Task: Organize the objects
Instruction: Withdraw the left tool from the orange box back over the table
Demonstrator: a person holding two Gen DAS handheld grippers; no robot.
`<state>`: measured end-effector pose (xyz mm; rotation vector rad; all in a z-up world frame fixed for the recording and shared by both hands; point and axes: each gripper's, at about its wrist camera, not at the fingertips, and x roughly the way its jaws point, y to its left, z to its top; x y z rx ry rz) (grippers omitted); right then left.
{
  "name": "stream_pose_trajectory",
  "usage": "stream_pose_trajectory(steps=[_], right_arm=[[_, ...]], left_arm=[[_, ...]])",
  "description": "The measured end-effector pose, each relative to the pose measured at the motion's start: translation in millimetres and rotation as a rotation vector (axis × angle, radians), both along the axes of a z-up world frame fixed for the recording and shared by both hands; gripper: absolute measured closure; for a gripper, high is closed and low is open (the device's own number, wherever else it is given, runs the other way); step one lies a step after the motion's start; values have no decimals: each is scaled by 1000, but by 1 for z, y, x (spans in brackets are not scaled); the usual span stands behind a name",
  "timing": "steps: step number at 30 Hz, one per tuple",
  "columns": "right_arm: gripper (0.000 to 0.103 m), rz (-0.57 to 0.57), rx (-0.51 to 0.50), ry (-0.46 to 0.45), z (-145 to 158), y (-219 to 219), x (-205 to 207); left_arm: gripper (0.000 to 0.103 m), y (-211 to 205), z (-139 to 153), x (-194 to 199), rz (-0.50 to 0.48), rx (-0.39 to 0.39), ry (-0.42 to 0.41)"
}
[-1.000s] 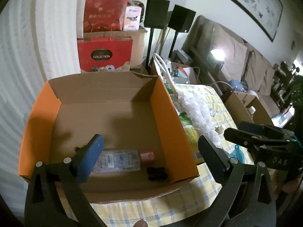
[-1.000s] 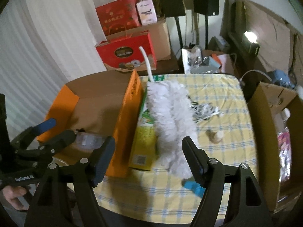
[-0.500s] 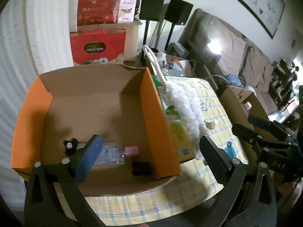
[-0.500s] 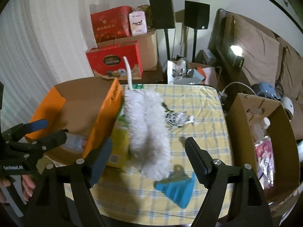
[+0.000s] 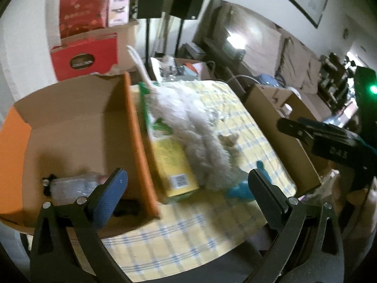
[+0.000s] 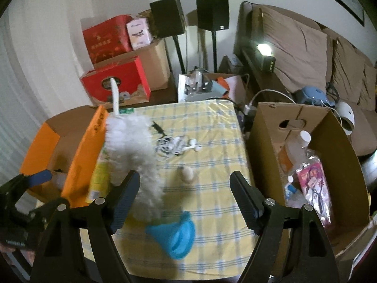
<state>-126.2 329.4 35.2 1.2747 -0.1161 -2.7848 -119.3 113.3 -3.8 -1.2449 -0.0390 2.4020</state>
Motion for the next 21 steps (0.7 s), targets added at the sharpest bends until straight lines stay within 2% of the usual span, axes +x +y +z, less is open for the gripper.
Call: stream_pose_trajectory(steps=[4,8,11,21], right_arm=[[24,1,13,-11,-10,9,-5],[47,25,3,-54,-27,15,-16],[57,37,7,-92,-42,16,-26],[58,103,-21,-142,-67,12,-51]], left_arm=[[1,16,-8,6,-42,18,-11],[1,27,-14,12,-69,20,-13],[1,35,-17,17,-85,12,-10],[1,66,-30,28,-170,12,-19]])
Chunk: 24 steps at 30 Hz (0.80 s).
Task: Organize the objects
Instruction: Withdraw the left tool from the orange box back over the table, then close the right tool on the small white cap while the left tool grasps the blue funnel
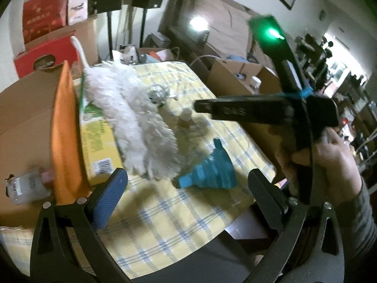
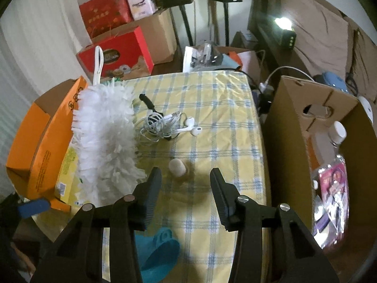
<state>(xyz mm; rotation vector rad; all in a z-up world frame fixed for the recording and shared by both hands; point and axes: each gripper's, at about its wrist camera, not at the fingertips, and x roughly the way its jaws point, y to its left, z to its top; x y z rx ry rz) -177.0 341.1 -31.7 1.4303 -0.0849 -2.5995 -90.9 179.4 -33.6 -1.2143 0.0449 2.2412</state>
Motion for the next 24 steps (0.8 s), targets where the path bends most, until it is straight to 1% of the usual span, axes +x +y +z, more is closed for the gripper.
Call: stream_pose_trajectory(steps=[3,7,9,11,12,13,14,16,17,24], right_arm=[[58,29,-4,-25,-7,-4,-8],[58,42,21,-41,-17,-7,-16],[63,48,23,-45,-21,-8,-18],[75,57,31,-52,-26,-9,-19],[78,58,32,-54,-27,-9,-20],[86,59,19,-55,-29,-7,-20],[90,59,3,-55,-30,-6,-19],[91,53,-1,-45,-31,-3,-17],[93,54,-3,-39,-29,-2,-16],[95,34,-43,-5,-15,8,-8]], left_arm=[[1,8,-6,2,-13,-9,-12],[1,15,-12,2,-15,-17,-23],[1,17,-15,1,-13,-16,-29],[1,19,-17,0,-11,-20,-32],[1,20,-17,0,-12,-21,-33],[1,21,-19,-1,-15,-22,-35],[1,22,-20,-2,-16,-26,-35],[1,22,-22,-1,-25,-31,-34],[1,22,-22,-1,-33,-32,-31],[1,24,-20,4,-94,-26,13]])
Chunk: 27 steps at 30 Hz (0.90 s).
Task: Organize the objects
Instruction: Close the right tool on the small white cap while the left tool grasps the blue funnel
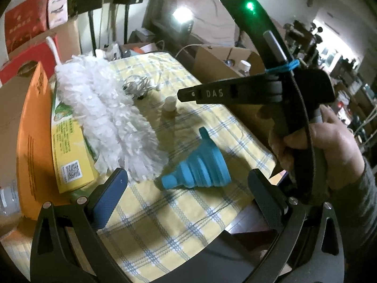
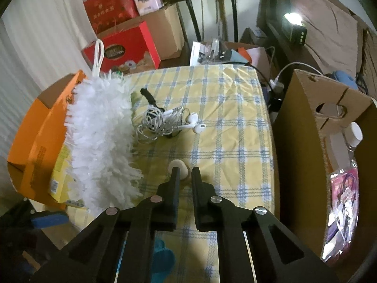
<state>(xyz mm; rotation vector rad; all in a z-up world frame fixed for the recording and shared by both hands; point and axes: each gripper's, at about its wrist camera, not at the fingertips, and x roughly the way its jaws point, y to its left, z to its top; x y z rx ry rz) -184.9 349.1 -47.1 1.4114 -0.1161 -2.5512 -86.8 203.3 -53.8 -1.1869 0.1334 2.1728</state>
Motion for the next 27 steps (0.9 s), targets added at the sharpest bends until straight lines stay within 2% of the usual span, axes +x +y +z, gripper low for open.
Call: stream_pose_trajectory(steps=[6,7,8,10,16,18,19,27], right_arm=[[94,-4,-8,-6,3,2,-2],[89,0,-2,-5,3,0,-3],[74,6,-4,-9,2,-2,-4],[65,15,15,-5,0,-6,-7],[66,51,58,-16,-12,-15,-16],[74,61,87,-18,-17,-19,-18],[86,66,89,-19,-19,-19,-19],[87,35,45,3,-15,-5,-11]], left_arm=[[1,9,0,-2,5,10,-20],[1,9,-1,-3,14,9,-25],[1,10,-2,-4,21,10,-28],[3,11,-4,-7,33,10,-35],[5,8,-12,-14,57,3,-56],[5,8,-13,-15,60,2,-60],[5,8,-14,-15,60,1,-62],[4,3,-14,-12,12,15,-61]])
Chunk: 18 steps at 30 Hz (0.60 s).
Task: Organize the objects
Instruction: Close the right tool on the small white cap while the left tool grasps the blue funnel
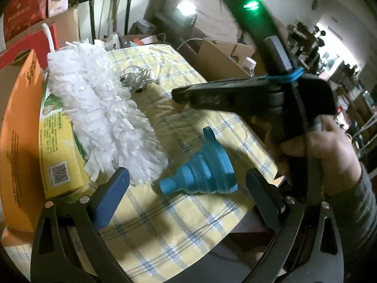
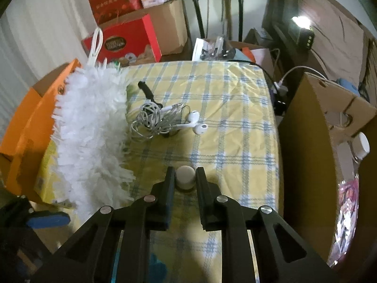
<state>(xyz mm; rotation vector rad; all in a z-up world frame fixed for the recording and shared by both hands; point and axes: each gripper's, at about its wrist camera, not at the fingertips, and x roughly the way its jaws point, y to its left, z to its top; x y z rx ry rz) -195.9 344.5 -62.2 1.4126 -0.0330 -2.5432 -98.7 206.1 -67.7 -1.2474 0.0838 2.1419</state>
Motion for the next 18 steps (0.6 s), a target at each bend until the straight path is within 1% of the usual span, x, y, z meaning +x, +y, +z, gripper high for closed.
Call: stream_pose_trajectory(steps=[4,10,12,14,16,17,18], right_arm=[[87,-22,-39,33,18,13,16],[87,-41,-72,37,38,25,38],[87,-47,-80,39,42,27,45],[87,-57,-91,43,45,29,52],[87,-66,-103,45,47,32,57],[87,-72,-108,47,49,34,60],[87,-75,-109,47,49,35,63]], left_arm=[[4,-1,2,2,-29,-5,29],[4,11,7,10,-107,-2,94],[4,20,7,10,-104,-35,106],[5,29,3,7,-82,-82,99],[5,34,-1,2,-66,-67,63],[6,37,-6,-3,-53,-67,43],[12,38,-9,-6,-38,-66,23]])
